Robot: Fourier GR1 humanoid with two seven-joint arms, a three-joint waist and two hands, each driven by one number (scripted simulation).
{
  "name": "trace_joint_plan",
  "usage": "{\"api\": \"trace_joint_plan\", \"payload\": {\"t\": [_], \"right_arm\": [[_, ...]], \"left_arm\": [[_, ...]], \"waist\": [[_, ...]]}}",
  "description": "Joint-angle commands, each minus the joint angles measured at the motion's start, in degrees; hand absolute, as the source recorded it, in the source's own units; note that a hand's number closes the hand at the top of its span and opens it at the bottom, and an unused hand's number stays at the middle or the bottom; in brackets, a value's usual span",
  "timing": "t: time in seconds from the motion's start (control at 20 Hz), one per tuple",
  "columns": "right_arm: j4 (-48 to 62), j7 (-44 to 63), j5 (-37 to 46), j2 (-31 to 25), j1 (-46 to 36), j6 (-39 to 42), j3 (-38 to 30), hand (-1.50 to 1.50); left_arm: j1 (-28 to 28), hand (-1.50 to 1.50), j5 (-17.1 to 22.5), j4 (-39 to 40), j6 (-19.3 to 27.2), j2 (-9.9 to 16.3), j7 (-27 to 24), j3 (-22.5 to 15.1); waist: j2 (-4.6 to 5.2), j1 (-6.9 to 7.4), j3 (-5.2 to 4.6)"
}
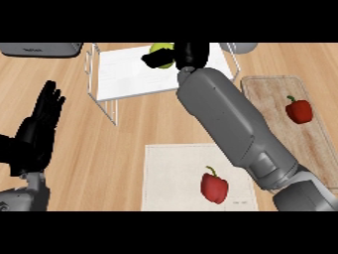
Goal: Pick the pear from the placemat and place it in the tiered shelf
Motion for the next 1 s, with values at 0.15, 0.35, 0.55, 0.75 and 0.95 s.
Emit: {"api": "trace_joint_plan", "payload": {"t": [0.15, 0.35, 0.55, 0.75, 0.95], "right_arm": [[-4.7, -6.4, -5.9, 0.0, -0.1, -4.8, -2.7, -1.5], [-8.9, -4.3, -3.3, -1.4, 3.0, -6.0, -5.6, -1.5], [-17.7, 8.3, 0.4, -6.4, 4.2, -5.3, -4.6, -1.5], [-27.6, 14.9, 0.1, -12.9, 10.7, -0.8, -6.0, -1.5], [-41.5, 15.3, -2.6, -19.8, 21.9, 5.2, -7.2, -1.5]], "left_arm": [[0.2, 0.0, 2.1, -0.5, -1.8, 1.6, 0.7, 2.6], [0.7, 0.0, 1.1, -2.6, -0.8, 1.4, 2.8, 2.4], [2.2, 0.0, 0.3, -1.6, 0.2, 0.0, 1.5, 1.9], [5.9, 0.0, -0.2, -4.1, 0.1, -0.2, 0.6, 1.4], [5.2, 0.0, 0.3, -4.4, -0.6, 0.5, 1.6, 2.2]], "waist": [[-0.28, -0.7, 0.0], [-0.54, -1.76, 0.02], [-1.17, -3.25, 0.0], [-1.35, -3.6, 0.0], [-1.25, -4.11, 0.04]]}}
